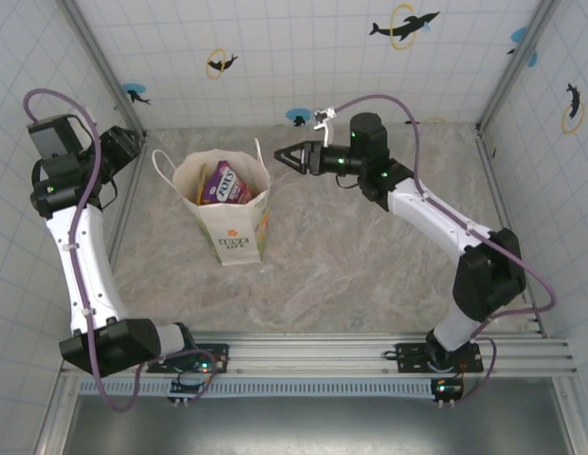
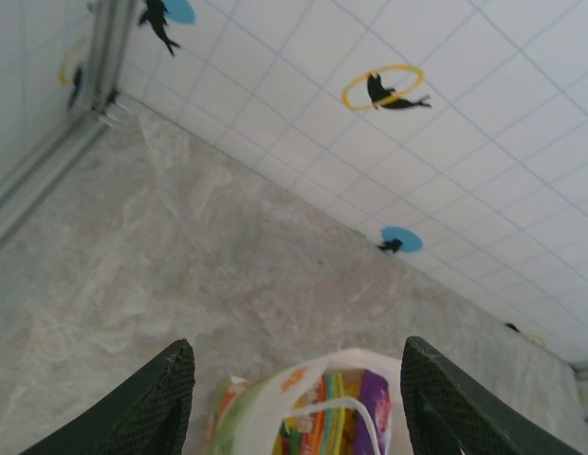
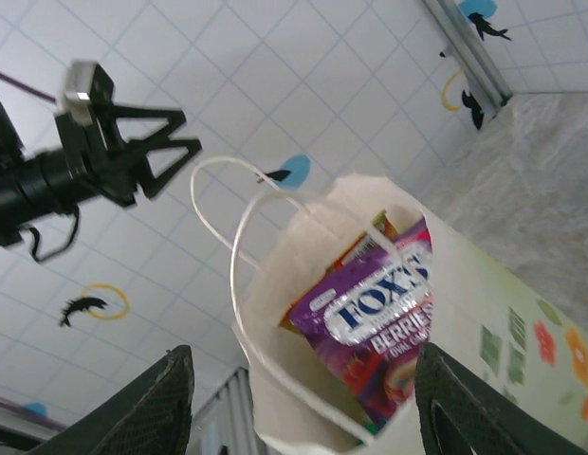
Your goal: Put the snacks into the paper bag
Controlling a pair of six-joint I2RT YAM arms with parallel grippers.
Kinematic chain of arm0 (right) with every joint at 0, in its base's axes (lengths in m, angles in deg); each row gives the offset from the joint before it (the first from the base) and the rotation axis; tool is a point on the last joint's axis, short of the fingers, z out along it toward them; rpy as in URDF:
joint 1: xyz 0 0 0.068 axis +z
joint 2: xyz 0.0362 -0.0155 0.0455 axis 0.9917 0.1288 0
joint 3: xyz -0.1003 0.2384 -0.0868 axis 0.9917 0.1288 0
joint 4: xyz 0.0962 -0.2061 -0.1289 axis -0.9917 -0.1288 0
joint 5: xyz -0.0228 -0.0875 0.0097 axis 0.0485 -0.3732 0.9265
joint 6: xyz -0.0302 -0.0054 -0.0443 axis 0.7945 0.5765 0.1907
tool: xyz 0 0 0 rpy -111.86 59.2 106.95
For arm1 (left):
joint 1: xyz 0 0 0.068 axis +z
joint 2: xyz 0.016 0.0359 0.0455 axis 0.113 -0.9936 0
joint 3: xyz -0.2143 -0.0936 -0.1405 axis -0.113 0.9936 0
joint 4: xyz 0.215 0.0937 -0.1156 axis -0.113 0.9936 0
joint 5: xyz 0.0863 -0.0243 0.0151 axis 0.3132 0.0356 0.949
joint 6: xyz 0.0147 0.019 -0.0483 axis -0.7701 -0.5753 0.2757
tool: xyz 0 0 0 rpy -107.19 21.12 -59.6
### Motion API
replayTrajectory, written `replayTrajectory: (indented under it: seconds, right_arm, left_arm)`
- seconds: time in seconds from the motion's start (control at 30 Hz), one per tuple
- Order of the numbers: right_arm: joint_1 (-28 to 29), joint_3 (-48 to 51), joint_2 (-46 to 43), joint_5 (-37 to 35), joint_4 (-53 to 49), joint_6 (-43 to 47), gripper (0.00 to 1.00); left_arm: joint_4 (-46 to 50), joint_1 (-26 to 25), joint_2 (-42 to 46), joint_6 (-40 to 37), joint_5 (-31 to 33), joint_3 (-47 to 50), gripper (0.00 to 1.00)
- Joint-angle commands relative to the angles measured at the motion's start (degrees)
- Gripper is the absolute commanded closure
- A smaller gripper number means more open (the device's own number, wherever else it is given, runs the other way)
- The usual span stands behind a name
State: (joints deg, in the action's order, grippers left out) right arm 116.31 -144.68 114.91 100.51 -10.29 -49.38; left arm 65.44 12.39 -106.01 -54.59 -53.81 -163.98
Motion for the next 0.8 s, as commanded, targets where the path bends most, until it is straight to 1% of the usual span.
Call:
replayTrajectory:
  seconds: [0.0,0.1,0.33,0.43,0.5,0.63,0.77]
  right_arm:
    - [0.4,-5.0,3.6,3.0,4.3,-7.5,0.36]
    - [1.0,-8.2,6.7,4.7,5.5,-10.4,0.36]
    - [2.7,-13.2,11.0,6.0,6.5,-12.7,0.36]
    - [3.3,-15.0,12.5,6.3,6.9,-13.4,0.37]
    - [3.6,-16.2,13.5,6.5,7.1,-13.9,0.38]
    - [3.9,-17.7,14.7,6.4,7.3,-14.4,0.40]
    - [3.9,-18.6,15.3,6.0,7.4,-14.6,0.48]
  left_arm:
    - [-0.8,0.5,0.8,0.5,-9.5,2.2,0.41]
    - [-3.5,0.5,1.5,2.1,-15.1,5.0,0.41]
    - [-4.2,0.5,3.0,2.7,-18.4,8.8,0.43]
    - [-4.4,0.5,3.9,2.7,-19.2,10.0,0.46]
    - [-6.1,0.5,4.7,3.4,-19.8,11.3,0.50]
    - [-10.2,0.5,4.9,5.4,-23.5,14.1,0.58]
    - [-11.5,0.5,4.8,5.8,-23.9,14.8,0.64]
